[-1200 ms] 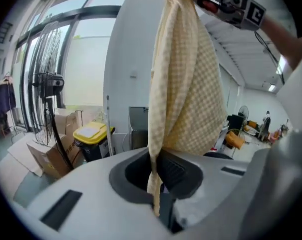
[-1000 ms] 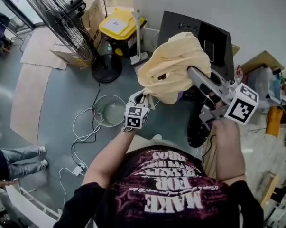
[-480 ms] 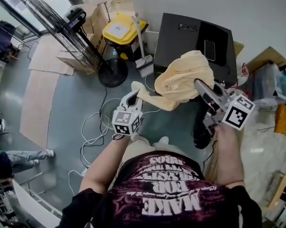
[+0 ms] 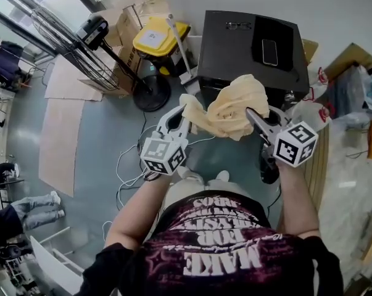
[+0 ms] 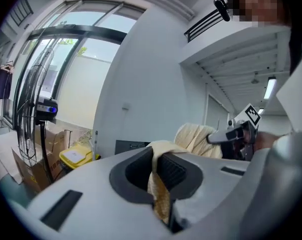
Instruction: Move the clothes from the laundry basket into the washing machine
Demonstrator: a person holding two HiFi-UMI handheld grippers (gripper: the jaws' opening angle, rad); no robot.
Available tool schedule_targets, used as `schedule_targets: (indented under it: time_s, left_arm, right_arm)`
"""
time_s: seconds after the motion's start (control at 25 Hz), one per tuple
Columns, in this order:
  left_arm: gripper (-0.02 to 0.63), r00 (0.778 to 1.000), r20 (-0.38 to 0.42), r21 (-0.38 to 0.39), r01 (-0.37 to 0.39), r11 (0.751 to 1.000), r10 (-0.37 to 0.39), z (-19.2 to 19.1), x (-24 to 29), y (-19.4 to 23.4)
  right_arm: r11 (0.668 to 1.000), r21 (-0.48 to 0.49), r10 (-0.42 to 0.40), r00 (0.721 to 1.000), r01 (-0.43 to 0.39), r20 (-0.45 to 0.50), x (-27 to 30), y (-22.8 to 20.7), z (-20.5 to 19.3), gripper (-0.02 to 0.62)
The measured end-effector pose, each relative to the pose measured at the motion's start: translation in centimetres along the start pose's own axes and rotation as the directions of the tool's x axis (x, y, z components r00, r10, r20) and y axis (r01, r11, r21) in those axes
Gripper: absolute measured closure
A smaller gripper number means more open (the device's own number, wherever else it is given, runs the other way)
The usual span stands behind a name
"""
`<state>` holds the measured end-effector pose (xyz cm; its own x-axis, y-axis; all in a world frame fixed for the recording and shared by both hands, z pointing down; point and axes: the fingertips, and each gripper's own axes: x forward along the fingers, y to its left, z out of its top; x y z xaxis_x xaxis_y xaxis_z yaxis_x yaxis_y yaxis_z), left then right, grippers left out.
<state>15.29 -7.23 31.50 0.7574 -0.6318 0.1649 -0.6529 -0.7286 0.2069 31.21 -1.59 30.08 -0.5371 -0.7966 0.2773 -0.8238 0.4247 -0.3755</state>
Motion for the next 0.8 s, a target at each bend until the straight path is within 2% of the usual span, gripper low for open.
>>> schedule_targets:
  time_s: [0.2, 0.32, 0.64, 0.8]
  left_arm:
    - [0.592, 0.996, 0.026, 0.031, 0.086, 0.996, -0.087, 1.5, 0.4, -4.3]
    - [0.592, 0.991, 0.025, 0.054, 0.132, 0.99, -0.133, 1.6, 0.8, -6.5]
    - [0.592, 0.985, -0.01, 0.079, 0.173, 0.982, -0.173, 0.3, 2.1, -10.0]
    - [0.592, 0.984, -0.027, 0.056, 0.179, 0.982, -0.178, -0.1, 2.4, -10.3]
  right_arm:
    - [0.993, -0.105, -0.052, 0.997, 0.046, -0.055, 0.0, 0.7, -2.6, 0.511]
    - [0.986, -0.159, -0.053, 0.996, 0.041, -0.073, 0.1, 2.0, -3.1, 0.511]
    - [0.99, -0.136, 0.024, 0.997, -0.034, -0.069, 0.1, 5.2, -2.7, 0.509]
    - [0.985, -0.141, 0.087, 0.993, -0.099, -0.084, 0.1, 6.5, -3.3, 0.499]
